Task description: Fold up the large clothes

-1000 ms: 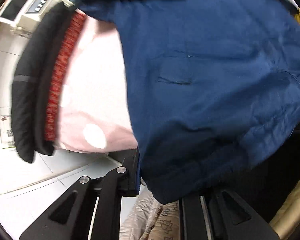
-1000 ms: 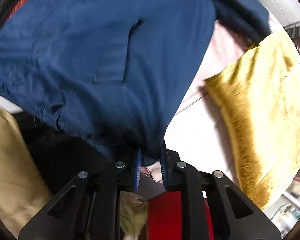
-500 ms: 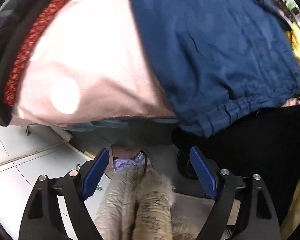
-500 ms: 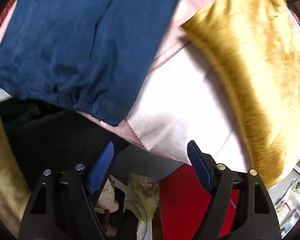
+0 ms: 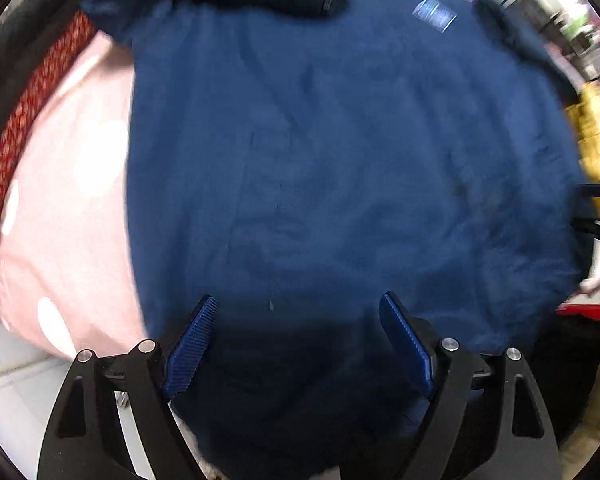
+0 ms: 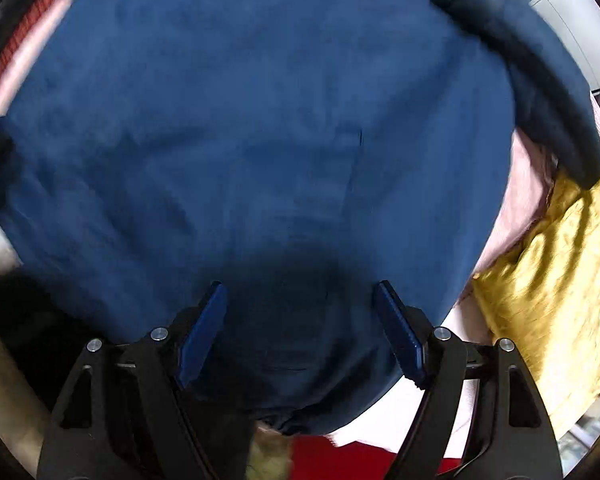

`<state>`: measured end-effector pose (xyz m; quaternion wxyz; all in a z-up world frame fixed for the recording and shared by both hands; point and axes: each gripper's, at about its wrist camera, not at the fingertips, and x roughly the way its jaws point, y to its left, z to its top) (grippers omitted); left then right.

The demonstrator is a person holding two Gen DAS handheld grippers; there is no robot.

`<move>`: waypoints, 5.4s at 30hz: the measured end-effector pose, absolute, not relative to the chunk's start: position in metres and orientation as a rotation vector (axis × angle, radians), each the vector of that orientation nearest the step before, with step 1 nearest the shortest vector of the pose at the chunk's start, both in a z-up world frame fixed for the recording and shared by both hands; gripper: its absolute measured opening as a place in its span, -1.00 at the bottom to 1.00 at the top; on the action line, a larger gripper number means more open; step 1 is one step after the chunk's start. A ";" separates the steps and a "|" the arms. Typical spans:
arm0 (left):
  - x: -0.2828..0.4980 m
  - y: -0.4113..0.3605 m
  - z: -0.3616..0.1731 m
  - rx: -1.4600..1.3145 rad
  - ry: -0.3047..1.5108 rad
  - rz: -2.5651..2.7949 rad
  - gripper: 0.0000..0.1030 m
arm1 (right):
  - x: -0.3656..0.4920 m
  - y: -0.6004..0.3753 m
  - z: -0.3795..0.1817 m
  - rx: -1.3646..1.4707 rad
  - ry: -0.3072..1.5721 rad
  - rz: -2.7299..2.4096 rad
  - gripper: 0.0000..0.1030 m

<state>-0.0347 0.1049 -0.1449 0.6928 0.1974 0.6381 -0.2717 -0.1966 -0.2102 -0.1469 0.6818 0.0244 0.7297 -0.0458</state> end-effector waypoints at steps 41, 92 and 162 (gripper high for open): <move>-0.032 0.008 -0.092 0.419 1.324 -0.370 0.85 | -0.007 -0.341 -0.120 -0.358 1.251 -0.372 0.80; 0.080 -0.016 -0.089 0.331 1.160 -0.601 0.85 | 0.082 -0.278 -0.091 0.220 1.149 -0.327 0.44; 0.288 0.263 0.007 -0.716 0.833 0.059 0.65 | -0.004 -0.247 -0.135 0.136 1.303 -0.416 0.59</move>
